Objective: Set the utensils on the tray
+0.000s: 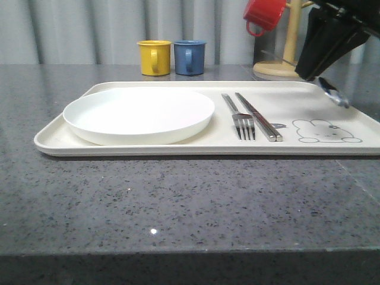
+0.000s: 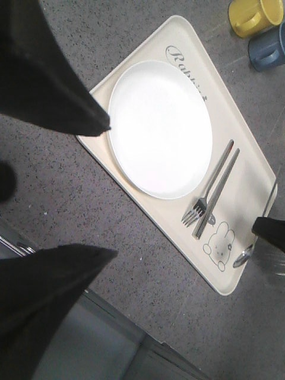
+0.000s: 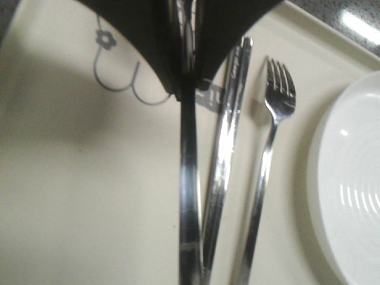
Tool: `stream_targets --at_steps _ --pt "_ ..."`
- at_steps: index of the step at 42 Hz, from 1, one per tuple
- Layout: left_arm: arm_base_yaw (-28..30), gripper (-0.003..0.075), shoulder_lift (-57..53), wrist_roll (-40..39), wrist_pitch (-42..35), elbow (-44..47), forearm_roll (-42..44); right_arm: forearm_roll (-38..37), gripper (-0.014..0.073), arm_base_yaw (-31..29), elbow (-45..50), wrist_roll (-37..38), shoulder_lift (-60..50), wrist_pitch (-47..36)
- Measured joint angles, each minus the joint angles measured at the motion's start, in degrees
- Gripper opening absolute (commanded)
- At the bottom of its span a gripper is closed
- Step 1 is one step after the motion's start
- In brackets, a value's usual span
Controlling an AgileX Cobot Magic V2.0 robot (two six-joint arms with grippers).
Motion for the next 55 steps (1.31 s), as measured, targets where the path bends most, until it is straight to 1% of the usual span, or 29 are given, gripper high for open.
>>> stream_targets --at_steps 11,17,19,23,24,28,31,39,46,49,55 --pt "0.0 0.0409 0.0 0.0 0.0 0.0 0.0 0.7 -0.0001 0.5 0.0 3.0 4.2 -3.5" --pt "0.0 0.0409 0.0 0.0 0.0 0.0 0.0 -1.4 0.0 0.5 0.0 5.2 5.3 -3.5" --pt "0.0 0.0409 0.0 0.0 0.0 0.0 0.0 -1.9 0.0022 0.5 0.0 6.1 5.8 -3.4" --pt "0.0 0.0409 0.0 0.0 0.0 0.0 0.0 -2.3 0.015 0.5 0.0 7.0 6.5 -3.3" --pt "0.0 0.0409 0.0 0.0 0.0 0.0 0.0 -2.3 0.0202 0.5 -0.1 7.0 6.5 -3.2" --pt "0.0 0.0409 0.0 0.0 0.0 0.0 0.0 -2.4 0.0356 0.5 -0.1 7.0 6.5 -3.2" --pt "0.0 0.0409 0.0 0.0 0.0 0.0 0.0 -2.4 0.0398 0.5 -0.4 7.0 6.5 -2.9" --pt "0.0 0.0409 0.0 0.0 0.0 0.0 0.0 -3.9 0.0394 0.5 -1.2 5.1 4.9 -3.7" --pt "0.0 0.0409 0.0 0.0 0.0 0.0 0.0 -4.2 0.0393 0.7 -1.1 -0.2 -1.2 -3.8" --pt "0.0 0.0409 0.0 0.0 0.0 0.0 0.0 -5.2 0.0393 1.9 0.3 -2.0 -5.2 -3.7" --pt "0.0 0.0409 0.0 0.0 0.0 0.0 0.0 -10.2 0.0393 7.4 6.0 -3.4 -15.0 -3.8"
